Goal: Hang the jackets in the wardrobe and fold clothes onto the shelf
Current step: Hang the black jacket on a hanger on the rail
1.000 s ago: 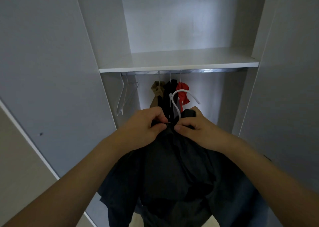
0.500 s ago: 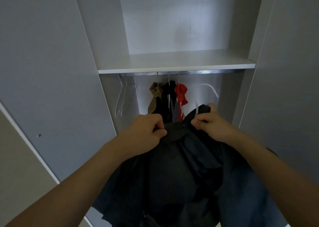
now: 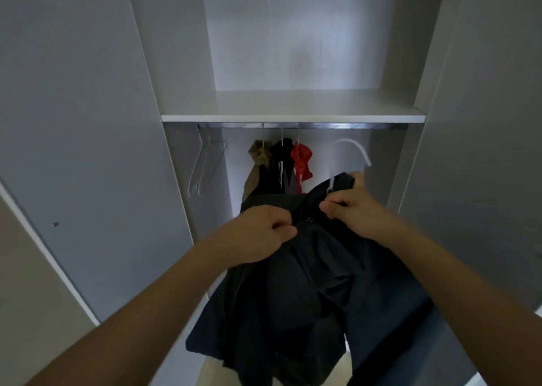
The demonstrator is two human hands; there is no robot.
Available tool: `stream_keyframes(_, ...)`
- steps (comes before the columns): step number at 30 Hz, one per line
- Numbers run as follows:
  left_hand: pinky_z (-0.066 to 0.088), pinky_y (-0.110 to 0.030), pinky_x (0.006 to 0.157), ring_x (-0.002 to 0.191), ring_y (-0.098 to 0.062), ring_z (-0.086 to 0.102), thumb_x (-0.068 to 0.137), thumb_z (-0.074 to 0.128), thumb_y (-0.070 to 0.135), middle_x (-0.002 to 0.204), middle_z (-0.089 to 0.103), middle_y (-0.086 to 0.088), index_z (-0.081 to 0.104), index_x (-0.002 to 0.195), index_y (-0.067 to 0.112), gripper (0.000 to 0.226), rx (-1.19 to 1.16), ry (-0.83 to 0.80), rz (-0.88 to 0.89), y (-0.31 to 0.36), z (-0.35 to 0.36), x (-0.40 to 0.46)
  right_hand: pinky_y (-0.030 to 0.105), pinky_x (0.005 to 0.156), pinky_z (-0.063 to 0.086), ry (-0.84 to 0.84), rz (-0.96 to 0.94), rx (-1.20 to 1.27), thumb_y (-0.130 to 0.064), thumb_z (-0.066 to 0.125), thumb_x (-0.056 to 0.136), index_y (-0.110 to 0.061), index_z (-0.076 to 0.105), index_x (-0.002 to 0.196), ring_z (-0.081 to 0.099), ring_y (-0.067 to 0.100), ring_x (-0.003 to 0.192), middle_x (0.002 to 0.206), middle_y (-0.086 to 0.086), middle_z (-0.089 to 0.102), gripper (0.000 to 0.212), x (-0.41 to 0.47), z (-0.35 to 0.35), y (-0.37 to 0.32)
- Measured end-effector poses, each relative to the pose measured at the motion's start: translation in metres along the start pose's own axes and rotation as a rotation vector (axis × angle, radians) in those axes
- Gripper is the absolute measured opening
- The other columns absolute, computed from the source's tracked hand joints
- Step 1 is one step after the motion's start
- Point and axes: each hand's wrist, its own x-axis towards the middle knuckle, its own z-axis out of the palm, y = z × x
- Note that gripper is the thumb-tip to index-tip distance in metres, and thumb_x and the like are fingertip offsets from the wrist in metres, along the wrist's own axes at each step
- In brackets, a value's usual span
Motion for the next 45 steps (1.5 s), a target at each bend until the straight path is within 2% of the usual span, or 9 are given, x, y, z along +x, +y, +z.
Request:
stream_keyframes(4, 0.038, -0.020, 0.065, 0.063, 0.001, 0.053, 0.096, 0.051, 0.041, 0.064, 0.054, 0.017, 0.055, 0.062, 0.038, 0.034, 0.081, -0.056, -0.013, -0.004, -0.024, -0.023, -0.009, 0.083, 0.023, 0.034, 0.004, 0.045, -0.024, 0.064, 0.092, -0.025, 0.065, 0.064, 0.041, -0.009, 0.096, 0.110, -0.005, 0.030, 0.028, -0.003, -0.005, -0.001)
stream_keyframes(13, 0.042, -0.016, 0.063, 0.072, -0.010, 0.056, 0.099, 0.052, 0.035, 0.078, 0.060, 0.000, 0.063, 0.085, 0.005, 0.035, -0.226, 0.064, -0.070, 0.003, 0.038, 0.023, 0.012, 0.085, 0.033, 0.174, 0.010, -0.013, -0.030, 0.062, 0.093, -0.033, 0.061, 0.063, 0.046, -0.002, 0.088, 0.112, -0.005, 0.026, 0.031, 0.005, 0.016, 0.005)
stream_keyframes(19, 0.040, -0.017, 0.062, 0.055, 0.003, 0.050, 0.095, 0.056, 0.038, 0.057, 0.051, 0.015, 0.055, 0.059, 0.029, 0.037, -0.160, -0.015, -0.023, -0.012, 0.012, -0.010, 0.008, 0.088, 0.028, 0.267, 0.128, 0.018, -0.032, 0.065, 0.091, -0.036, 0.065, 0.054, 0.044, -0.004, 0.088, 0.111, -0.011, 0.023, 0.036, 0.001, 0.008, 0.032)
stream_keyframes(24, 0.039, -0.022, 0.063, 0.070, -0.004, 0.057, 0.095, 0.051, 0.047, 0.074, 0.059, 0.013, 0.056, 0.075, 0.031, 0.026, -0.076, -0.019, -0.090, -0.012, 0.019, -0.002, 0.020, 0.091, 0.032, 0.342, 0.155, 0.096, -0.034, 0.059, 0.095, -0.024, 0.061, 0.062, 0.046, 0.001, 0.084, 0.117, -0.001, 0.029, 0.034, 0.003, 0.004, 0.018)
stream_keyframes(30, 0.052, -0.036, 0.080, 0.073, -0.015, 0.059, 0.099, 0.051, 0.034, 0.076, 0.061, 0.000, 0.058, 0.078, 0.014, 0.030, -0.262, 0.088, -0.031, 0.001, 0.061, 0.033, 0.004, 0.078, 0.034, 0.249, 0.104, 0.103, -0.027, 0.060, 0.095, -0.018, 0.061, 0.064, 0.047, 0.001, 0.084, 0.112, -0.002, 0.028, 0.033, 0.004, 0.026, 0.004)
stream_keyframes(33, 0.041, -0.011, 0.057, 0.054, -0.001, 0.051, 0.097, 0.052, 0.038, 0.057, 0.052, 0.013, 0.049, 0.066, 0.020, 0.037, -0.204, 0.107, -0.009, -0.015, 0.053, 0.019, 0.013, 0.088, 0.032, 0.309, 0.155, 0.122, -0.027, 0.059, 0.096, -0.016, 0.062, 0.066, 0.043, -0.002, 0.084, 0.116, -0.002, 0.027, 0.032, 0.003, 0.011, 0.017)
stream_keyframes(37, 0.038, -0.006, 0.045, 0.048, 0.004, 0.053, 0.096, 0.054, 0.043, 0.053, 0.053, 0.013, 0.054, 0.065, 0.020, 0.038, -0.112, -0.022, -0.091, -0.026, 0.031, 0.011, -0.004, 0.076, 0.028, 0.317, 0.106, 0.131, -0.028, 0.057, 0.097, -0.020, 0.063, 0.069, 0.041, -0.007, 0.087, 0.112, -0.001, 0.027, 0.029, 0.006, 0.011, 0.010)
stream_keyframes(41, 0.042, -0.021, 0.059, 0.065, -0.007, 0.056, 0.098, 0.047, 0.046, 0.077, 0.059, 0.001, 0.058, 0.085, 0.013, 0.037, -0.176, 0.107, -0.073, -0.011, 0.038, 0.032, -0.004, 0.077, 0.028, 0.296, 0.054, 0.170, -0.035, 0.051, 0.099, -0.032, 0.060, 0.073, 0.041, -0.014, 0.087, 0.107, -0.004, 0.029, 0.027, 0.013, 0.021, -0.006)
stream_keyframes(45, 0.046, -0.030, 0.071, 0.069, -0.013, 0.053, 0.102, 0.047, 0.031, 0.077, 0.058, -0.002, 0.053, 0.078, 0.009, 0.033, -0.271, 0.110, 0.003, -0.007, 0.059, 0.037, 0.003, 0.082, 0.029, 0.348, 0.024, 0.097, -0.027, 0.051, 0.099, -0.017, 0.063, 0.078, 0.044, -0.011, 0.084, 0.105, -0.002, 0.033, 0.026, 0.012, 0.023, 0.002)
